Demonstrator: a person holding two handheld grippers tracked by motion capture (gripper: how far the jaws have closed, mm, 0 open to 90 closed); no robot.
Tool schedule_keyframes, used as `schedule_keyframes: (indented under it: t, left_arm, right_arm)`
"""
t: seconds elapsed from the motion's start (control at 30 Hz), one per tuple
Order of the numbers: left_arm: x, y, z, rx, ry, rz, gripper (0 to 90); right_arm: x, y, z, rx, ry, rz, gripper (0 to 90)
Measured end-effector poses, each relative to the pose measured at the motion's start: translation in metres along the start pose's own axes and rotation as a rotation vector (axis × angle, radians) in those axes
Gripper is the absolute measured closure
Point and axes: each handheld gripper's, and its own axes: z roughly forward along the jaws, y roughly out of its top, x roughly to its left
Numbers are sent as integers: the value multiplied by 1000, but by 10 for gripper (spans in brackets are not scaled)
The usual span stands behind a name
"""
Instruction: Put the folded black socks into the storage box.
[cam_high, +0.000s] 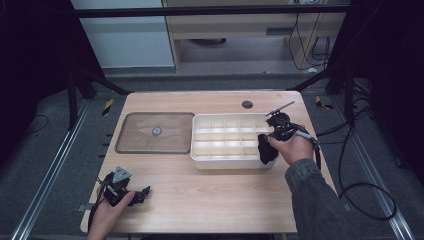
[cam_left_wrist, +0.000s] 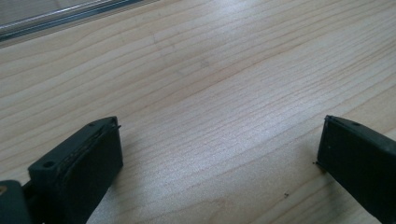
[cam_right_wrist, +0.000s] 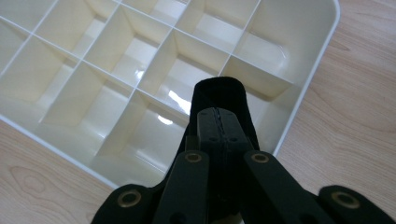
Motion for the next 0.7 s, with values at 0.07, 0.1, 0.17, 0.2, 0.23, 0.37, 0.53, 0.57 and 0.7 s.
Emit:
schedule_keyframes:
  t: [0.07, 0.1, 0.17, 0.2, 0.23, 0.37, 0.53, 0.57, 0.7]
  left_arm:
    - [0, 0, 0, 1, 0, 1, 0]
    - [0, 0, 0, 0, 0, 0, 0]
    - [0, 0, 0, -2, 0, -2, 0]
    - [0, 0, 0, 1, 0, 1, 0]
    - [0, 0, 0, -2, -1, -2, 0]
    - [0, 0, 0, -2, 0, -3, 0]
    - [0, 0, 0, -1, 0, -1, 0]
    - [0, 0, 0, -3, 0, -3, 0]
    - [0, 0, 0, -1, 0, -1, 0]
  right_arm:
    - [-2, -1, 2, 2, -3, -1, 900]
    - [-3, -2, 3, 1, -8, 2, 900]
    - [-5, -3, 4, 0, -7, 12, 900]
    - [-6, -4, 4, -4, -9, 14, 900]
    - [-8, -5, 5, -6, -10, 22, 900]
    - [-10, -10, 9, 8, -10, 25, 900]
    - [-11, -14, 14, 15, -4, 23, 900]
    - [-10, -15, 15, 18, -6, 17, 900]
    - [-9, -18, 20, 30, -4, 13, 900]
